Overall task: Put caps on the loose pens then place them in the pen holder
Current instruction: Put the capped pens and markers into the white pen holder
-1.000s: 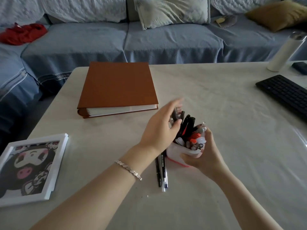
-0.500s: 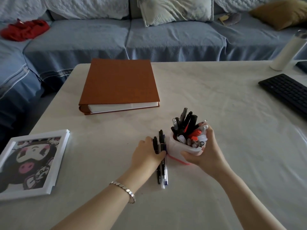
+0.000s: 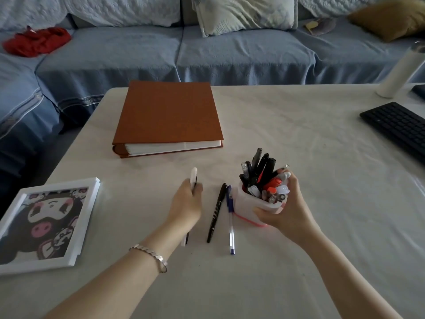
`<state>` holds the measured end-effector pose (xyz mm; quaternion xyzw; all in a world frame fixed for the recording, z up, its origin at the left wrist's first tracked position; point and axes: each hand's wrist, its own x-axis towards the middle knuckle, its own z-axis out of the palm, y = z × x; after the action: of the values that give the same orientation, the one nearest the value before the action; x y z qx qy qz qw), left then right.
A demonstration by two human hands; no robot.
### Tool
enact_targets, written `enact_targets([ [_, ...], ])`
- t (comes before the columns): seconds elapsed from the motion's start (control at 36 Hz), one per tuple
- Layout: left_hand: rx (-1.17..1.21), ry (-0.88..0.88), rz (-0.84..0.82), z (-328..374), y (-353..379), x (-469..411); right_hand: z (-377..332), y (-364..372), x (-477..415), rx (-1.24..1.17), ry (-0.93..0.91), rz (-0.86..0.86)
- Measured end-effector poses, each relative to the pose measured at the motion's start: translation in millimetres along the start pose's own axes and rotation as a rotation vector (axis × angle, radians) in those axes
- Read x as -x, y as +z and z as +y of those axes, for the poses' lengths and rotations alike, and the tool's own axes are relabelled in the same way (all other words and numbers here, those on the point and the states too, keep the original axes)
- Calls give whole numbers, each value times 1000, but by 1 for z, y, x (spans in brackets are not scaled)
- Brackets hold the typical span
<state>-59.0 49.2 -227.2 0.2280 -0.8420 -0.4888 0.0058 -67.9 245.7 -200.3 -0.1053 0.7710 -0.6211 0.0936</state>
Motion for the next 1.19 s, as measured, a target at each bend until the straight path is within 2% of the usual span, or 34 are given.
enact_targets([
  [0.06,266,95,109,16,-6,-1,-2,0,0,25,-25,31],
  [0.11,490,191,144,42,-15,1,0,1,0,39,-44,37],
  [0.22,1016,309,-113,85,-26,3,1,2,1,30,-20,7],
  [0.28,1065,362,-205,96,-21,4,8,0,0,49,-17,8],
  [0.42,996,318,-354,101,11,18,12,-1,-1,25,-7,15],
  [0.47,889,341,-350,98,20,25,12,-2,-2,30,-15,10],
  [0.58,605,481,-215,94,27,26,15,-1,-4,80,-14,25],
  [0.72,556,688,77,88,15,13,17,-2,-4,118,-42,60],
  [0.89,179,843,171,79,9,3,18,-2,-5,89,-6,50],
  [0.94,107,835,156,78,11,4,20,-3,-5,101,-4,49],
  [1.03,121,907,84,82,12,9,23,-4,-6,118,-19,53],
  [1.11,139,935,-38,89,12,16,19,-4,-6,105,-44,50],
  [1.19,-17,963,-186,82,19,16,15,0,-9,145,-76,33],
])
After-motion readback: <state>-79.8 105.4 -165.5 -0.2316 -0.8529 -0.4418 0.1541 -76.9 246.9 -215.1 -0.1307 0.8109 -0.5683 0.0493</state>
